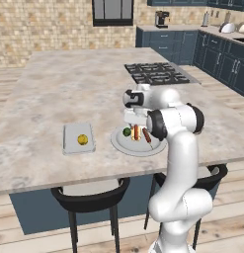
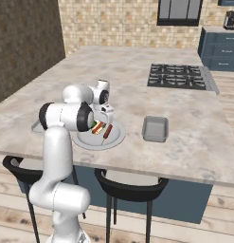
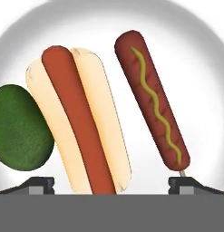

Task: Place one cooked food and one vegetable from the large plate to each tupperware container.

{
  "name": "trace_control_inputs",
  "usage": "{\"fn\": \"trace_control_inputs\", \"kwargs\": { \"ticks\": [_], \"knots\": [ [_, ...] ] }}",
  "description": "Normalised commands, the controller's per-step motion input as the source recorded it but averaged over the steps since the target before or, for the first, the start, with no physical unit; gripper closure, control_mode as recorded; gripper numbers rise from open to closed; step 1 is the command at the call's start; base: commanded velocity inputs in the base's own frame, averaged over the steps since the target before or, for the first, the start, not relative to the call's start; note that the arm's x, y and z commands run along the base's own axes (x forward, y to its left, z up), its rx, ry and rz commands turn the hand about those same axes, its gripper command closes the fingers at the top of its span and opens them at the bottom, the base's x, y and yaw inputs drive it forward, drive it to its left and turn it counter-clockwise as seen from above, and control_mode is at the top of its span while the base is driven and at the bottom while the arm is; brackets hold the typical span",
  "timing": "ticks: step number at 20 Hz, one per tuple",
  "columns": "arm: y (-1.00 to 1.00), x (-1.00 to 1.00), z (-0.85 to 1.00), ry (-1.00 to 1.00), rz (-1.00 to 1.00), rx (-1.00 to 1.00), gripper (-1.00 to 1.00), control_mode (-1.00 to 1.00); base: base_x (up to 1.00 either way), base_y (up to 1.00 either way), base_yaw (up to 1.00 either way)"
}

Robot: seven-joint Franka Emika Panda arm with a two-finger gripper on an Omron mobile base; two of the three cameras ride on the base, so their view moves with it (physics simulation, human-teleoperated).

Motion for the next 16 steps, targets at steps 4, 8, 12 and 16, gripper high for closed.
{"fn": "trace_control_inputs", "kwargs": {
  "ticks": [4,8,12,16],
  "knots": [
    [0.02,0.0,-0.3,0.0,0.0,0.0,-1.0,-1.0,0.0,0.0,0.0],
    [0.05,0.0,-0.32,0.02,0.0,0.0,-1.0,-1.0,0.0,0.0,0.0],
    [0.08,0.0,-0.29,0.0,0.0,0.0,-1.0,-1.0,0.0,0.0,0.0],
    [0.08,0.0,-0.27,0.0,0.0,0.0,-1.0,-1.0,0.0,0.0,0.0]
  ]
}}
